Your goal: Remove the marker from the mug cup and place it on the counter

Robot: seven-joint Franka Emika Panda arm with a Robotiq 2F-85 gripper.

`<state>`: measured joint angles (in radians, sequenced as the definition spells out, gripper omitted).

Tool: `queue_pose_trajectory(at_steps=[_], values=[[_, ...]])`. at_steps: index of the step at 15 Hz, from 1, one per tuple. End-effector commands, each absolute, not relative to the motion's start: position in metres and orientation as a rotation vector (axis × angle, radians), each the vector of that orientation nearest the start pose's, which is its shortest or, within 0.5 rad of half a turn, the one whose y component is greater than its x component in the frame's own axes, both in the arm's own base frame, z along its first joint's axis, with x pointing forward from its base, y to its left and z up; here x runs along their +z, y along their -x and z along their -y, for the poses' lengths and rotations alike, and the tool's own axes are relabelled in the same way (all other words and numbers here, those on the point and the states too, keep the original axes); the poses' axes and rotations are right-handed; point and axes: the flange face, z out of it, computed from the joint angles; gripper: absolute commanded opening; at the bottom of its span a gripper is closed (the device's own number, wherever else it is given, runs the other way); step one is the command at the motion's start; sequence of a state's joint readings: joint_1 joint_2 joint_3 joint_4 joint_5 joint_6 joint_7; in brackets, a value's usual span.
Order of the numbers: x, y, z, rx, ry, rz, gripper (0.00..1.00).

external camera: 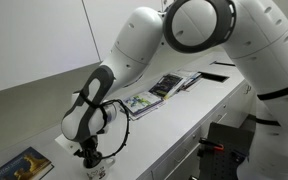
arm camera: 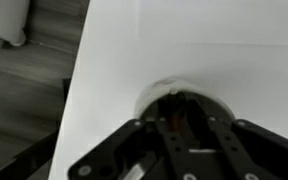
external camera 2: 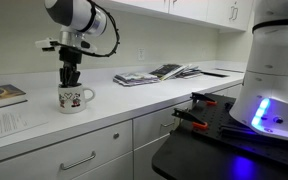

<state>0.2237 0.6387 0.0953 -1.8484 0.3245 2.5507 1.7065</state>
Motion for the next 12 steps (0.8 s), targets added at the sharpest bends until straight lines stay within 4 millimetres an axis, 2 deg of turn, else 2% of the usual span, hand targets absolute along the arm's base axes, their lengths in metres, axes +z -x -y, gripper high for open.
queue_pose_trajectory(at_steps=[1,3,8,12], values=[[0.186,-0.624,-0.193,0.302,1.957,-2.166,0.0],[0.195,-0.622,-0.191,0.314,1.951,-2.117,0.05],[0.24,-0.607,-0.186,0.323,1.974,-2.012,0.05],[0.285,-0.579,-0.186,0.292,1.976,-1.948,0.05]])
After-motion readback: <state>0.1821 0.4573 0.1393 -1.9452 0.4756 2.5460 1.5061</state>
